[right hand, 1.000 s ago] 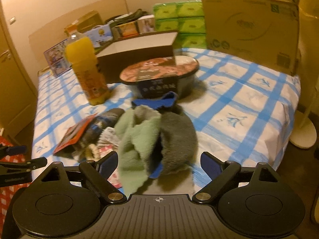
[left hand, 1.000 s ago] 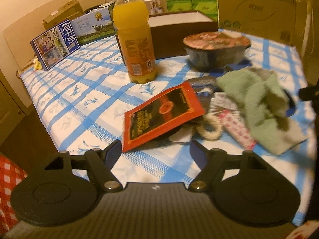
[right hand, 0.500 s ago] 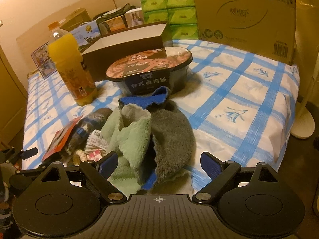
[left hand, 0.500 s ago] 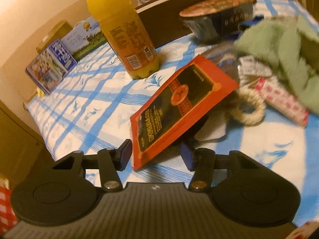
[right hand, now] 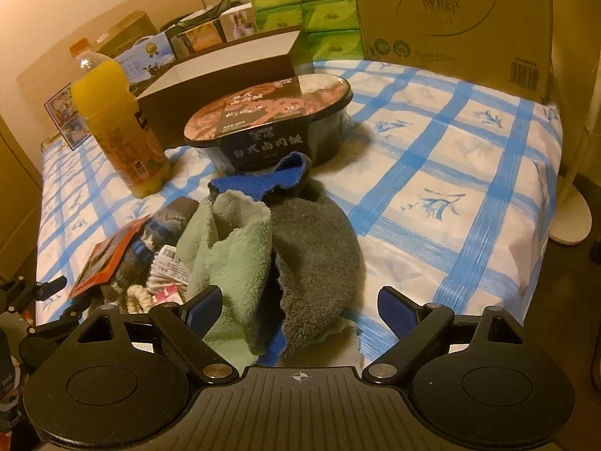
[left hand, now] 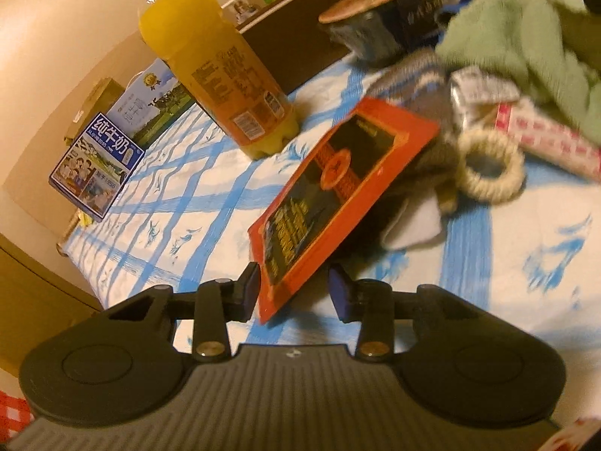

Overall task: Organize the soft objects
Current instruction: 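Reach the left tool to the red packet while the right tool reaches the green towel, then grasp the red packet with the left tool while the right tool grasps the green towel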

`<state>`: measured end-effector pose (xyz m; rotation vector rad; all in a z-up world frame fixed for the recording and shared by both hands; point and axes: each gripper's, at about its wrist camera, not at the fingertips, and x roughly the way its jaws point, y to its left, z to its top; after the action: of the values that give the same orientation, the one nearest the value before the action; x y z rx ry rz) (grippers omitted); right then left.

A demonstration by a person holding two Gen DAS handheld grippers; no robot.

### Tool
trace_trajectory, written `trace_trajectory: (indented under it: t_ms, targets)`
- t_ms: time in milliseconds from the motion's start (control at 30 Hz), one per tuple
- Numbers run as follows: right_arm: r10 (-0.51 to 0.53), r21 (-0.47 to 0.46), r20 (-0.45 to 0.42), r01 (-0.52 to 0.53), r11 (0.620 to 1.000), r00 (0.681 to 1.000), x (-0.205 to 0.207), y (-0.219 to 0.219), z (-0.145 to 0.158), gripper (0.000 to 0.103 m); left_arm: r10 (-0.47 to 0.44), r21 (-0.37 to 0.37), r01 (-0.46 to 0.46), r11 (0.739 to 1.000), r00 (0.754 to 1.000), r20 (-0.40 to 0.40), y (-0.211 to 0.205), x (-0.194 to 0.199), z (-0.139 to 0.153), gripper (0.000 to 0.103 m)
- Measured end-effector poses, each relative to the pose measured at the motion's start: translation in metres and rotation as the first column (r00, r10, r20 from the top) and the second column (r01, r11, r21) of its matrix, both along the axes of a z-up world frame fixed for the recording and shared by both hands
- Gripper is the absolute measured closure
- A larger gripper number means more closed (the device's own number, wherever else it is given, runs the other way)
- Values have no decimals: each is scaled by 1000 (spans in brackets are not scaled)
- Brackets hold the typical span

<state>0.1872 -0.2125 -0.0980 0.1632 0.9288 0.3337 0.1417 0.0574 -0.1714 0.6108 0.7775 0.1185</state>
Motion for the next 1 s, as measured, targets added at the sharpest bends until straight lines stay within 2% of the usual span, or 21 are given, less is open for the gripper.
trace_trajectory:
  t_ms: [167, 233, 333, 433, 567, 633, 667, 767, 900, 1000]
  targets:
    - [-5, -10, 2, 5, 1000, 1000, 1, 1, 0, 13, -23, 12, 23, 1000, 1000, 8, 7, 5, -7, 76]
    - [-11, -12, 9, 11, 1000, 1000, 2, 0, 2, 13, -46, 34, 46, 998, 999, 7, 7, 9, -11, 91]
    - [-21, -12, 22, 21, 1000, 1000, 2, -2, 4, 13, -64, 59, 63, 996, 998, 9, 10, 13, -13, 100]
    - [-21, -7, 49, 22, 1000, 999, 0, -3, 8, 13, -72, 76, 68, 995, 996, 46, 13, 10, -3, 101]
    - [12, 8, 131, -13, 1000, 991, -6, 4, 18, 15, -21, -15, 22, 1000, 998, 63, 26, 7, 23, 101]
    - [65, 10, 171, -67, 998, 983, -10, 13, 23, 32, 4, -57, 0, 998, 998, 62, 30, 5, 36, 101]
    - [93, 12, 180, -96, 995, 979, -12, 18, 25, 36, 16, -80, -12, 997, 998, 58, 32, 5, 42, 101]
    - [160, 1, 163, -162, 987, 974, -11, 34, 21, 45, 50, -160, -42, 986, 998, 49, 39, 2, 57, 101]
    - [203, -26, 80, -201, 979, 976, -5, 53, 2, 46, 77, -262, -65, 963, 996, 38, 42, -4, 72, 101]
    - [221, -44, 51, -218, 975, 974, -3, 64, -11, 46, 91, -287, -77, 955, 995, 34, 42, -7, 75, 101]
